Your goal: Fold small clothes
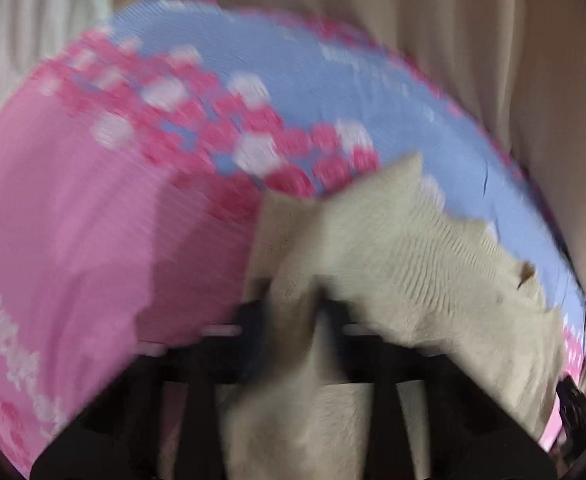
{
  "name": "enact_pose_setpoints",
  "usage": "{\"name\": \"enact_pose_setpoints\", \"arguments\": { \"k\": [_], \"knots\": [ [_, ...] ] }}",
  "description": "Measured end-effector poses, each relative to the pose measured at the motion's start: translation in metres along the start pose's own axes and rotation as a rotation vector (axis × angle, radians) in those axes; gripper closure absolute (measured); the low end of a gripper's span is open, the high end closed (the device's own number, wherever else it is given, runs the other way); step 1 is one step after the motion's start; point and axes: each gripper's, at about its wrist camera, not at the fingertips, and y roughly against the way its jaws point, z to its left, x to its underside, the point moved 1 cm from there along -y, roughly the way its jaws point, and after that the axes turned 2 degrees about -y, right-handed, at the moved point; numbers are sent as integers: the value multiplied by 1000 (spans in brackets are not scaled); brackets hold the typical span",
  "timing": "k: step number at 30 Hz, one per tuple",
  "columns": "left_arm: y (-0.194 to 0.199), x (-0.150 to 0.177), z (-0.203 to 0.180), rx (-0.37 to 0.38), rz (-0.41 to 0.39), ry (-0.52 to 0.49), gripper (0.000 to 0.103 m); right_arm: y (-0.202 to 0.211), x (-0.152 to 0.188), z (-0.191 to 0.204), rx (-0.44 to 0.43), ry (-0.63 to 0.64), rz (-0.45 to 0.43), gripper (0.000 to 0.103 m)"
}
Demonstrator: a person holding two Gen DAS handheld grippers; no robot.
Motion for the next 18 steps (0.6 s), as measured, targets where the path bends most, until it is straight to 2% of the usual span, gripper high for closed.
{"name": "enact_pose_setpoints", "arguments": {
  "k": [2, 4, 6, 7, 8, 10, 12, 13, 14, 15, 16, 18],
  "knots": [
    [15, -6, 1, 33, -42, 2, 94, 16, -5, 4, -21, 4, -64, 103],
    [34, -14, 3, 51, -90, -8, 95, 47, -14, 5, -67, -16, -176, 103],
    [37, -22, 8, 48, -95, 11, 94, 55, -24, -3, -81, -38, -231, 103],
    [31, -24, 9, 33, -78, 16, 94, 43, -29, -13, -75, -59, -194, 102],
    [16, -24, 10, 8, -41, 11, 93, 26, -32, -22, -42, -89, -128, 98],
    [3, -17, 13, -20, -7, 28, 89, 16, -25, -39, 24, -147, -51, 94],
    [16, -6, 27, 48, -42, 106, 85, 34, -2, -50, -40, -164, -71, 93],
    [26, 0, 33, 71, -59, 133, 78, 48, 15, -54, -48, -152, -84, 86],
    [42, 10, 43, 88, -85, 155, 62, 58, 33, -59, -54, -148, -95, 69],
    [52, 17, 49, 87, -103, 164, 54, 68, 50, -65, -70, -153, -104, 60],
    [61, 27, 56, 76, -122, 171, 40, 75, 68, -70, -88, -167, -107, 51],
    [73, 51, 69, 48, -135, 179, 36, 77, 96, -80, -128, -211, -76, 51]
  ]
}}
